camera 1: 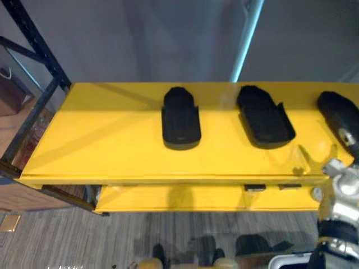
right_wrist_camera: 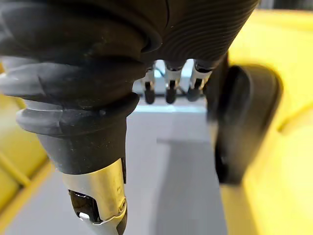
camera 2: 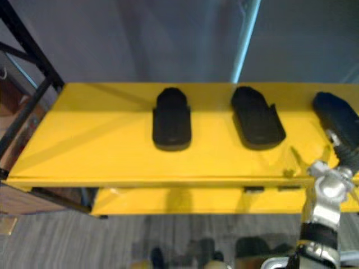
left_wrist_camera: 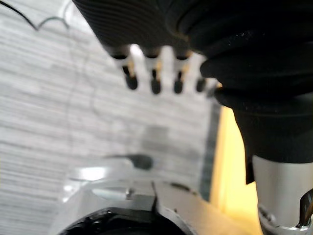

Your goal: Walk over and take plastic housings, then place them on the shelf

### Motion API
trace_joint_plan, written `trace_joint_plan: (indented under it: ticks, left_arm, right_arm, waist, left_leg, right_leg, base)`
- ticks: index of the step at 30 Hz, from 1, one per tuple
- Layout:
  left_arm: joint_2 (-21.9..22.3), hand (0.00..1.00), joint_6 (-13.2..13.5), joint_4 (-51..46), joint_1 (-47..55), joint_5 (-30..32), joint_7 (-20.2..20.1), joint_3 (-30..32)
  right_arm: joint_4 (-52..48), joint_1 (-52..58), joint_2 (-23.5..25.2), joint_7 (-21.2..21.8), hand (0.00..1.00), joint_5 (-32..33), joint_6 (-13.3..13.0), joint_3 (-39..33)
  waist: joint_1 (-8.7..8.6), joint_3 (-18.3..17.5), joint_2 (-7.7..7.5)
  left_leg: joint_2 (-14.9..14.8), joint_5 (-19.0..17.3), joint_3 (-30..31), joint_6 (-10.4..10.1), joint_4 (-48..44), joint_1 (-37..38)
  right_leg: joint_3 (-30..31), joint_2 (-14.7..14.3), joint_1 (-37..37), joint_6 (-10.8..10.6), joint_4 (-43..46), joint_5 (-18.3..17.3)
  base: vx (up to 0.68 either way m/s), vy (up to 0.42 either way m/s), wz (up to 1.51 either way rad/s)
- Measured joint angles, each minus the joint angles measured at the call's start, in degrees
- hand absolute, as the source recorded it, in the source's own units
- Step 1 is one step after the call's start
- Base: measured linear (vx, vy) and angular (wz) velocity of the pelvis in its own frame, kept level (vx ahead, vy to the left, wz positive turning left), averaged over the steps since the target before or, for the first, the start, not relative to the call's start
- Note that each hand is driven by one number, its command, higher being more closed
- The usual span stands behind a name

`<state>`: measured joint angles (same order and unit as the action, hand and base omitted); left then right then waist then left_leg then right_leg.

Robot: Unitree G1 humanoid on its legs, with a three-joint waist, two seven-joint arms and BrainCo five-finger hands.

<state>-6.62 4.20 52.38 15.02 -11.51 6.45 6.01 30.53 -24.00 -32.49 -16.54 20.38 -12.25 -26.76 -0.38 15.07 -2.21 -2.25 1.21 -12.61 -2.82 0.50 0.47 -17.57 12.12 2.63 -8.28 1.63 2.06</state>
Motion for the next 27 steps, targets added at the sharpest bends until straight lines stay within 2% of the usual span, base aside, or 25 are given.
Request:
trace_joint_plan:
  ticks: [2,4,7,11,13,17,24,27]
  left_arm:
    - [-0.2,0.00,-0.1,-0.8,-2.0,-1.3,-0.3,0.0]
    - [-0.1,0.00,-0.3,-2.1,-4.0,-2.2,-0.4,-0.4]
    - [-0.1,0.00,-0.6,-2.4,-4.8,-2.6,-0.4,-0.6]
    - [-0.4,0.00,-0.5,-2.7,-5.7,-3.7,-0.6,-1.1]
    - [-0.8,0.00,-0.5,-3.0,-6.1,-3.7,-0.7,-1.8]
    - [-1.6,0.00,-0.2,-4.0,-6.2,-3.7,-1.2,-3.1]
    - [-1.8,0.00,1.6,-4.2,-8.5,-3.8,-2.4,-5.1]
    - [-2.0,0.00,1.6,-4.2,-8.9,-4.1,-2.4,-6.3]
  right_arm:
    - [2.6,-4.1,-3.5,3.0,0.00,1.5,-0.1,1.7]
    - [5.7,-8.7,-7.3,6.2,0.00,4.0,-0.3,3.6]
    - [6.9,-10.2,-7.6,9.0,0.00,8.2,-0.4,5.0]
    - [8.6,-12.6,-7.9,12.0,0.00,12.7,-0.4,6.1]
    - [8.9,-13.9,-8.3,13.1,0.00,13.9,-0.4,6.1]
    - [8.9,-15.1,-8.3,16.2,0.00,15.9,-0.2,7.2]
    - [8.8,-14.6,-8.4,23.1,0.00,19.7,3.7,7.2]
    - [8.1,-13.6,-8.4,25.8,0.00,20.6,5.3,7.2]
  waist:
    - [0.08,3.1,0.35]
    - [0.18,6.2,1.78]
    - [0.35,8.0,2.70]
    - [0.13,9.3,3.15]
    - [0.10,10.5,3.27]
    - [0.32,10.6,3.37]
    - [-0.43,11.2,4.58]
    - [-0.49,11.5,5.16]
  left_leg:
    - [-0.9,-2.8,0.6,0.1,-6.0,-4.1]
    - [-2.5,-6.1,1.2,0.3,-13.7,-9.2]
    - [-3.6,-8.4,1.3,0.5,-18.2,-11.3]
    - [-4.2,-10.6,1.0,1.1,-22.3,-13.7]
    - [-4.3,-11.2,0.8,1.2,-23.3,-13.7]
    - [-4.6,-12.1,-0.7,1.5,-24.3,-13.6]
    - [-4.9,-12.8,-2.2,1.7,-24.9,-13.5]
    - [-4.9,-12.7,-2.4,1.7,-24.6,-13.1]
  right_leg:
    - [0.1,-0.1,-1.4,0.0,1.0,0.0]
    - [0.0,-0.7,-3.3,0.0,2.2,0.0]
    - [0.3,-1.3,-3.7,0.1,2.8,-0.1]
    - [0.9,-1.3,-4.9,0.2,3.5,-0.1]
    - [1.3,-1.3,-4.9,0.3,3.9,-0.2]
    - [3.2,-1.3,-5.8,0.4,4.2,-0.2]
    - [4.9,-1.2,-6.7,0.3,4.8,-0.2]
    - [5.2,-1.2,-6.7,0.3,4.9,-0.2]
  base:
    - [-0.09,0.017,0.12]
    - [-0.11,0.031,0.07]
    - [-0.04,0.029,-0.07]
    - [-0.01,0.051,-0.06]
    - [-0.01,0.048,-0.09]
    - [-0.01,0.051,-0.21]
    - [-0.02,0.032,-0.12]
    - [-0.02,0.021,-0.05]
